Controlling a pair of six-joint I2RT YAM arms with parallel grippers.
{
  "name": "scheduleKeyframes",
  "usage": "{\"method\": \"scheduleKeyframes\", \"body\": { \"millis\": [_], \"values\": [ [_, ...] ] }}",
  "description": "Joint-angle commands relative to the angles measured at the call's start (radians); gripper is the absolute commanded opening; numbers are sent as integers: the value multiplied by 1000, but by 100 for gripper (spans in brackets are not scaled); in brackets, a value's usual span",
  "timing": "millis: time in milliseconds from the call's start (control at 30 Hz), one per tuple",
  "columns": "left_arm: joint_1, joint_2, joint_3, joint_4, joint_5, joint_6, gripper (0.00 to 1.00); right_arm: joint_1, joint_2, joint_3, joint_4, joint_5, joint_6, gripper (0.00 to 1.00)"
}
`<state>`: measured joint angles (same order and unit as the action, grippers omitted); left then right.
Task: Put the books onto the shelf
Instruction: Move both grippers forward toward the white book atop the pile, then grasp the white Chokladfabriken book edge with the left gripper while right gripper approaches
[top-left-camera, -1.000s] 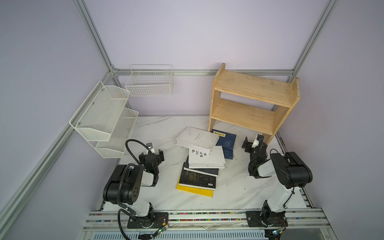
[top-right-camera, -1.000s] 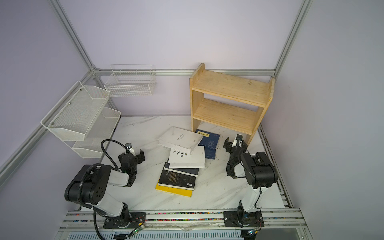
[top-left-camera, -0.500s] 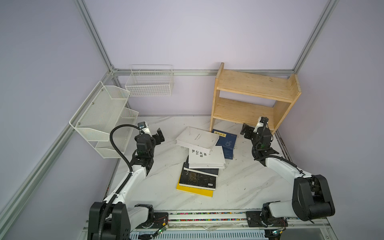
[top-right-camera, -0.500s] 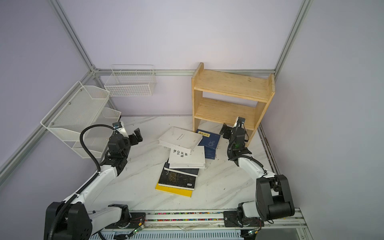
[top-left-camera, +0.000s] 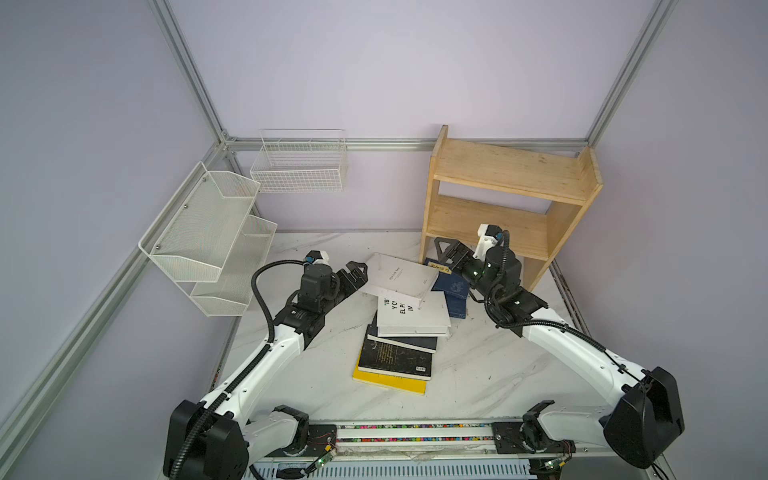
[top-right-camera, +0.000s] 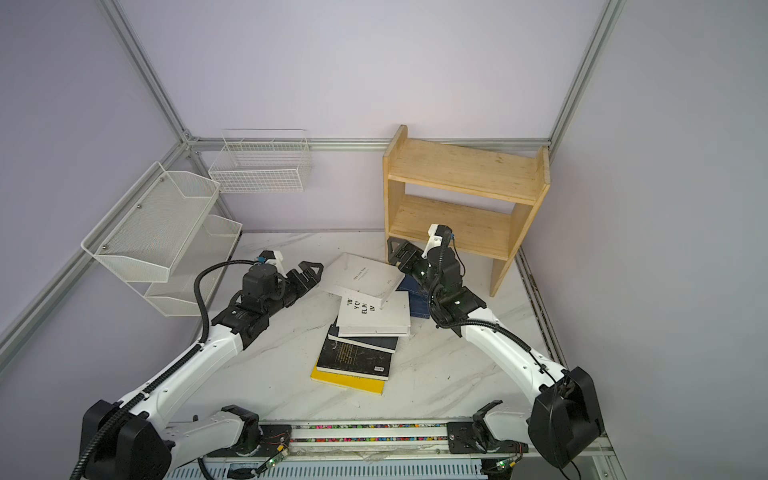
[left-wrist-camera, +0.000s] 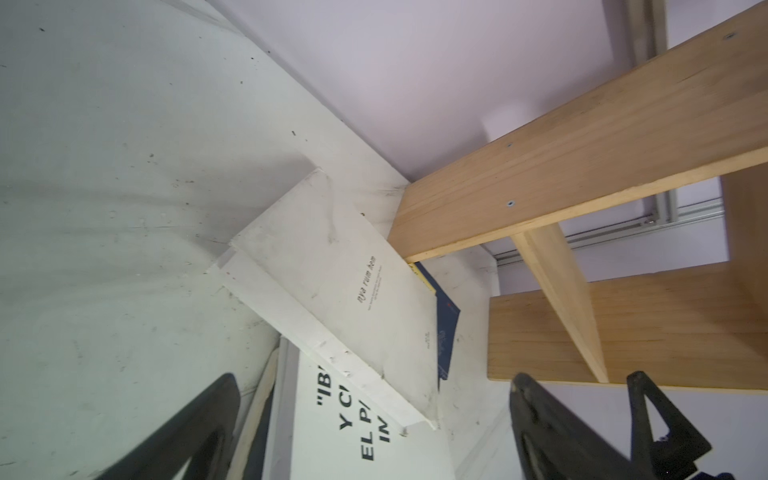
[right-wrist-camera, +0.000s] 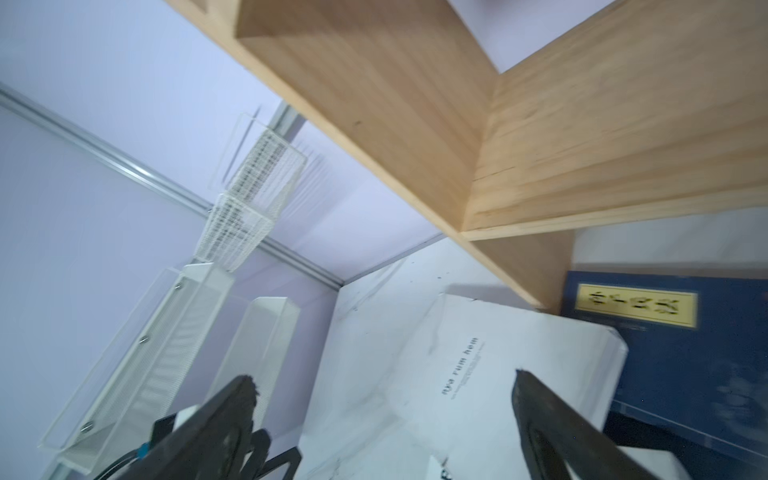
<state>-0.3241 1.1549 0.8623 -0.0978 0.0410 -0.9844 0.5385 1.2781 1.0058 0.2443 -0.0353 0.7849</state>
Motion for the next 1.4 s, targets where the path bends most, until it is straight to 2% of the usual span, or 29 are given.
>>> {"method": "scheduleKeyframes", "body": {
  "millis": [0, 67, 133, 267, 333, 400, 600, 867, 1033, 1167, 1367],
  "values": [
    [19, -41, -22, 210, 14, -140, 100, -7, -29, 22, -69, 2, 70, 97],
    [54, -37, -71, 282, 50, -197, 100, -9, -24, 21, -41, -14, 20, 97],
    [103, 10, -79, 269, 116, -262, 100, -11, 11, 60, -71, -11, -34, 97],
    [138, 177, 35, 68, 234, -270, 100, -8, 112, 166, -223, 146, -222, 97],
    [138, 249, 78, 11, 268, -266, 100, -8, 149, 185, -251, 206, -259, 97],
    [137, 337, 88, 27, 279, -287, 100, -7, 174, 185, -245, 228, -283, 97],
    [136, 474, 121, 144, 271, -352, 100, -2, 223, 143, -195, 170, -287, 98],
    [117, 560, 165, 156, 289, -384, 100, 25, 253, 103, -151, 160, -258, 97],
    [103, 611, 155, 342, 295, -442, 100, 47, 278, 97, -151, 152, -253, 97],
    [91, 653, 160, 445, 295, -471, 100, 51, 332, 92, -123, 104, -260, 97],
    [79, 756, 199, 630, 300, -496, 100, 66, 444, 164, -130, 44, -309, 97]
  ]
}}
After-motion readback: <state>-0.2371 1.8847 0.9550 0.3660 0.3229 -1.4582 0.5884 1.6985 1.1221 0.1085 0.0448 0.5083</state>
